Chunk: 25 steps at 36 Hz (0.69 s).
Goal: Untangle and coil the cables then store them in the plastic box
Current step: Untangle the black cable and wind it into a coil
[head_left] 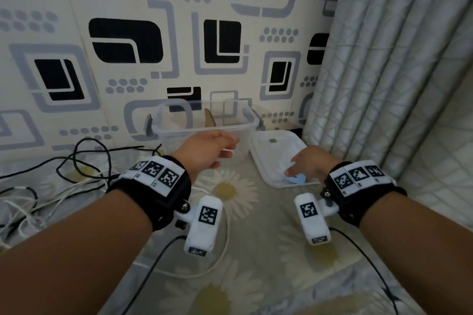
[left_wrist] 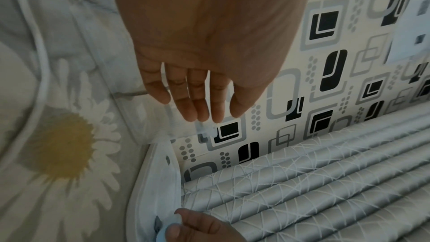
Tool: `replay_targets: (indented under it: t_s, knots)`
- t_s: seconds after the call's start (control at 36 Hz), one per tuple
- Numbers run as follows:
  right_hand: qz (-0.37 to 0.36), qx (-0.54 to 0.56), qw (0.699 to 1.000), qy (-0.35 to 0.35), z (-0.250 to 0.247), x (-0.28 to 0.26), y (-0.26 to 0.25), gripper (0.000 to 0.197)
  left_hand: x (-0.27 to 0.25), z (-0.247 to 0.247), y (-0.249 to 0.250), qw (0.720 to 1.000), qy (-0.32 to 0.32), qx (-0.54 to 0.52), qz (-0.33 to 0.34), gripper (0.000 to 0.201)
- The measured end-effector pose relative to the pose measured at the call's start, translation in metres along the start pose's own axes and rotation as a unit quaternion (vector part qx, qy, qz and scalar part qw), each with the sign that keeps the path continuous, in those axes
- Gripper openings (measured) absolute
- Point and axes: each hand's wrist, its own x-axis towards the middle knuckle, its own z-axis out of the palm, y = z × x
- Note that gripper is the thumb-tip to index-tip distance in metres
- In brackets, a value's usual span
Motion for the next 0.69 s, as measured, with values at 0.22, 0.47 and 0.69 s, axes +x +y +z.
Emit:
replay_targets:
  t_s: [0.22, 0.47, 0.69]
  knots:
    - [-0.026, 0.079, 0.996, 0.034, -0.016, 0.006, -0.013, 0.052, 0.006, -0.012, 0.012, 0.993, 0.041, 0.039, 0.103, 0.015]
    - [-0.092, 0.243, 0.953, 0.156, -0.038, 0.015, -0.038, 0.046, 0.025, -0.039, 0.029, 0.953, 0.171, 0.182, 0.174, 0.015]
    - [-0.169, 0.259, 0.936, 0.167, -0.043, 0.016, -0.078, 0.048, 0.040, -0.043, 0.020, 0.929, 0.090, 0.341, 0.113, 0.016]
